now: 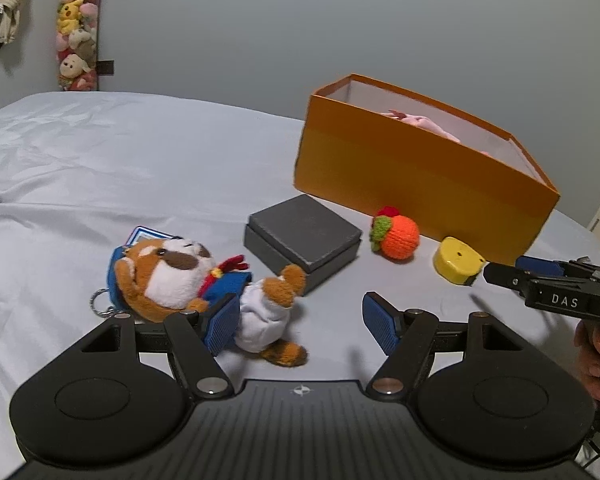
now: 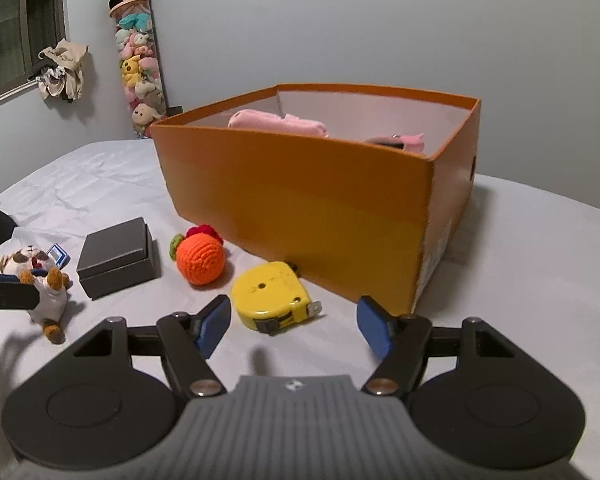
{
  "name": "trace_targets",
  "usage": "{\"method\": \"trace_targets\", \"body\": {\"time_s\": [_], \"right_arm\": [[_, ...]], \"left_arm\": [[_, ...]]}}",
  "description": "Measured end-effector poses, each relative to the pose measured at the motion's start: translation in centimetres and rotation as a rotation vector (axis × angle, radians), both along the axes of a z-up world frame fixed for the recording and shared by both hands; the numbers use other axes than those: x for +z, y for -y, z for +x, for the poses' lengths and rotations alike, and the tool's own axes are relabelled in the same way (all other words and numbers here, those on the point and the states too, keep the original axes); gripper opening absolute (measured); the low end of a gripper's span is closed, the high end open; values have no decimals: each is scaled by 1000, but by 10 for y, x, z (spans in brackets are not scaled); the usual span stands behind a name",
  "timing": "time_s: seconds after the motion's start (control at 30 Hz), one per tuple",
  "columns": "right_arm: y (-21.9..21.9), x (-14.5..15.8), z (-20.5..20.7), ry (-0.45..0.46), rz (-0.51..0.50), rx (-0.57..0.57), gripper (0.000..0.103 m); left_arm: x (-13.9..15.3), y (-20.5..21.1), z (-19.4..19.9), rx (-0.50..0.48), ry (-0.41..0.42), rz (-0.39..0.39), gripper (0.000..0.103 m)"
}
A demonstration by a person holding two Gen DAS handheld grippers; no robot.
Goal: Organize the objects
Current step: 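Withdraw both tools and move the left tool to the red-panda plush, then grasp the red-panda plush with the left gripper while the right gripper grasps the yellow tape measure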
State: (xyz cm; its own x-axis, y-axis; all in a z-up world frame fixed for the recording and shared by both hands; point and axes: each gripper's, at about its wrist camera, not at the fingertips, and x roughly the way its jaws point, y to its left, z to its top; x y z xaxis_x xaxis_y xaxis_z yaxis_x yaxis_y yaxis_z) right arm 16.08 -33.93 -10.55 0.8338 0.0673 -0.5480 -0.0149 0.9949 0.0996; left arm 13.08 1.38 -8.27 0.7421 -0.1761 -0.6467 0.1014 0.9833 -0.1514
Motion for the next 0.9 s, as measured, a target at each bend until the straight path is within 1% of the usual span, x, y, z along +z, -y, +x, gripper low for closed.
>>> {"method": "trace_targets", "body": {"time_s": [0.13,0.33,0.4,0.43,0.47,0.53,0.6,0.7,0.77,0.9], "right_arm": [[-8,-4,0,-1,-21,18,71],[-12,-8,-6,-16,-50,19,74],[-13,-9,-5,-23,-53,19,74],[-15,-9,-4,-24,-56,23,74],[-17,-9,-3,-22,-62,30,74],[-21,-8,-1,-18,-68,40,74],[-27,-7,1,-14,-75,52,75],[-34,-7,4,-8,-97,71,78],[-38,-8,5,-8,-112,81,80],[-43,-11,13,-19,-133,87,80]], "left_arm": [[-6,-7,0,9,-6,-3,82],[-5,-14,-3,44,9,-59,82],[-5,-21,-6,84,13,-124,82],[-5,-27,-10,127,17,-183,82],[-4,-31,-12,163,22,-224,82],[-4,-38,-18,228,31,-284,82],[-5,-43,-21,278,39,-301,82],[-3,-48,-28,373,66,-285,85],[-5,-53,-32,422,64,-302,89],[-14,-59,-25,427,1,-315,89]]}}
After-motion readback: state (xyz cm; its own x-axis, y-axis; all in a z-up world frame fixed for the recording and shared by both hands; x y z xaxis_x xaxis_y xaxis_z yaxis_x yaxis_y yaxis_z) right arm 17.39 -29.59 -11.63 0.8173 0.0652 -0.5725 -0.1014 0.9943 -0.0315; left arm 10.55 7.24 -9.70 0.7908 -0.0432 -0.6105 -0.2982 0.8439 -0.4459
